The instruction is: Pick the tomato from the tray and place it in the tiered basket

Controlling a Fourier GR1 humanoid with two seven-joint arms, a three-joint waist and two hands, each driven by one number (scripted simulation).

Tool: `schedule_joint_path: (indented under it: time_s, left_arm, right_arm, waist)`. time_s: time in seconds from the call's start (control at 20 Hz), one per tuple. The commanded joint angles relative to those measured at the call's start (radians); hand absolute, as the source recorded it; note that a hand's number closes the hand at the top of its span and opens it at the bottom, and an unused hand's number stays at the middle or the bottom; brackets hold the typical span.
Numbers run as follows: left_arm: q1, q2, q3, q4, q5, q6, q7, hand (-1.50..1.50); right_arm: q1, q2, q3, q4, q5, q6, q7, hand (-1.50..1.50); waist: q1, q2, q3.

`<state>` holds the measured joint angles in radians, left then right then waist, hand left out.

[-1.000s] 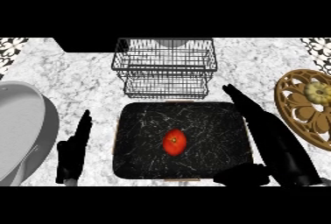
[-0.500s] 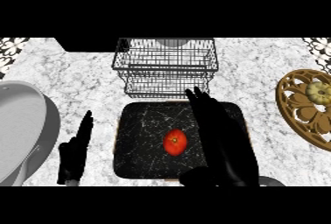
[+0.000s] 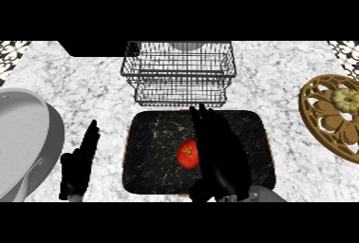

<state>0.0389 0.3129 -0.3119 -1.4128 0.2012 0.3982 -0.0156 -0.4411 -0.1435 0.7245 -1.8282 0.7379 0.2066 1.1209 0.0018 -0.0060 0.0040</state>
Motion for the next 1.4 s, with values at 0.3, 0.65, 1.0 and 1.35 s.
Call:
schedule_joint_path:
  time_s: [0.3, 0.65, 1.0, 1.35]
  left_arm:
    - [0.014, -0.028, 0.021, 0.044, -0.008, -0.018, -0.004, 0.00]
    - [-0.009, -0.032, 0.024, 0.078, -0.020, -0.026, 0.000, 0.00]
    - [-0.019, -0.032, 0.047, 0.054, -0.023, -0.027, 0.028, 0.00]
    - [0.042, -0.037, 0.043, 0.048, -0.025, -0.058, -0.027, 0.00]
  right_arm:
    - [-0.017, 0.141, 0.008, 0.101, 0.034, 0.102, 0.153, -1.50]
    - [-0.056, 0.142, -0.014, 0.248, -0.019, 0.166, 0.185, -1.50]
    - [-0.064, 0.142, 0.006, 0.240, -0.063, 0.157, 0.227, -1.50]
    - [-0.118, 0.142, -0.042, 0.291, -0.115, 0.190, 0.240, -1.50]
  waist:
    - [0.001, 0.005, -0.005]
    - [0.000, 0.007, -0.006]
    - [0.001, 0.005, -0.005]
    - [0.005, 0.003, -0.005]
